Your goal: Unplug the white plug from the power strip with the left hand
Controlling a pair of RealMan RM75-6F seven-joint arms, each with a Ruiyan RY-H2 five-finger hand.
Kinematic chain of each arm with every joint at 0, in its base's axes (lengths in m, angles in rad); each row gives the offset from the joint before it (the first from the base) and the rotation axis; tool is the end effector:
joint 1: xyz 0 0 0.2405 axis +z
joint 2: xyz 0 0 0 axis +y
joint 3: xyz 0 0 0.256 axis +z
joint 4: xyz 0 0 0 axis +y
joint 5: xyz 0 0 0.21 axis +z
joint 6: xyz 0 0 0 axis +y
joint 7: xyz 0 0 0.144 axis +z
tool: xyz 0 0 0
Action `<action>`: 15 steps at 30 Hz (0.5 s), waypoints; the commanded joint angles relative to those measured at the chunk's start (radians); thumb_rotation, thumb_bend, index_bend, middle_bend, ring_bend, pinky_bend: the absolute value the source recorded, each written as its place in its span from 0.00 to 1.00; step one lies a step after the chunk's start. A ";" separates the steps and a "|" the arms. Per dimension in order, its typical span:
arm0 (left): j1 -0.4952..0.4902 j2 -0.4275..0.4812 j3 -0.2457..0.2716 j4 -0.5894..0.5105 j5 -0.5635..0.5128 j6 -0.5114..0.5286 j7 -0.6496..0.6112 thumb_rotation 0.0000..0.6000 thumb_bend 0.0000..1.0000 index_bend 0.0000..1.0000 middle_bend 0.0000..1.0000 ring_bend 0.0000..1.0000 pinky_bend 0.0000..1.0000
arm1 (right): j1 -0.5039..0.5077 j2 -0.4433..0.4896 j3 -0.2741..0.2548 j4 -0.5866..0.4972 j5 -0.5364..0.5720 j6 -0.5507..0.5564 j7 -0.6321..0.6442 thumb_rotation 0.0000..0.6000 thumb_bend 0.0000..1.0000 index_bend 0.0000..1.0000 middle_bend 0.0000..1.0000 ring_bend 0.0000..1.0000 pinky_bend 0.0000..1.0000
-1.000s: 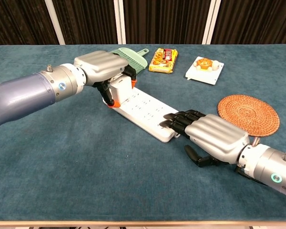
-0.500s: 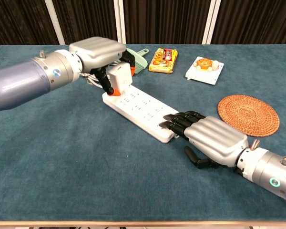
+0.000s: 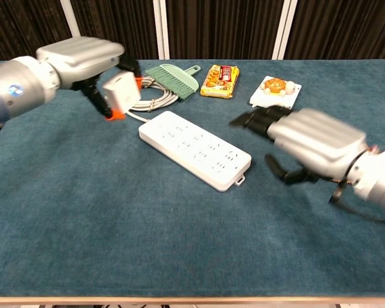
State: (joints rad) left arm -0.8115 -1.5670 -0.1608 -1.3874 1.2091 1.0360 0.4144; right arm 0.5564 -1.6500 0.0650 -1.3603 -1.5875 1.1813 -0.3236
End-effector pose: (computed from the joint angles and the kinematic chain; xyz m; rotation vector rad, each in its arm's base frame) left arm -0.1277 0.3637 -0.0068 -1.8997 -0.6402 -0.9488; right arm -0.1658 -0.2795 -0.0333 1.9620 -0.5994 1.0707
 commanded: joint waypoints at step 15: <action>0.122 0.029 0.064 0.003 -0.141 0.058 0.128 1.00 0.02 0.14 0.18 0.07 0.00 | -0.159 0.314 0.020 -0.224 0.036 0.203 0.034 1.00 0.68 0.02 0.07 0.03 0.04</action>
State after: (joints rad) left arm -0.7008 -1.5387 -0.0978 -1.3871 1.0908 1.0843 0.5166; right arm 0.4114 -1.3506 0.0925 -1.5741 -1.5535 1.3718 -0.2999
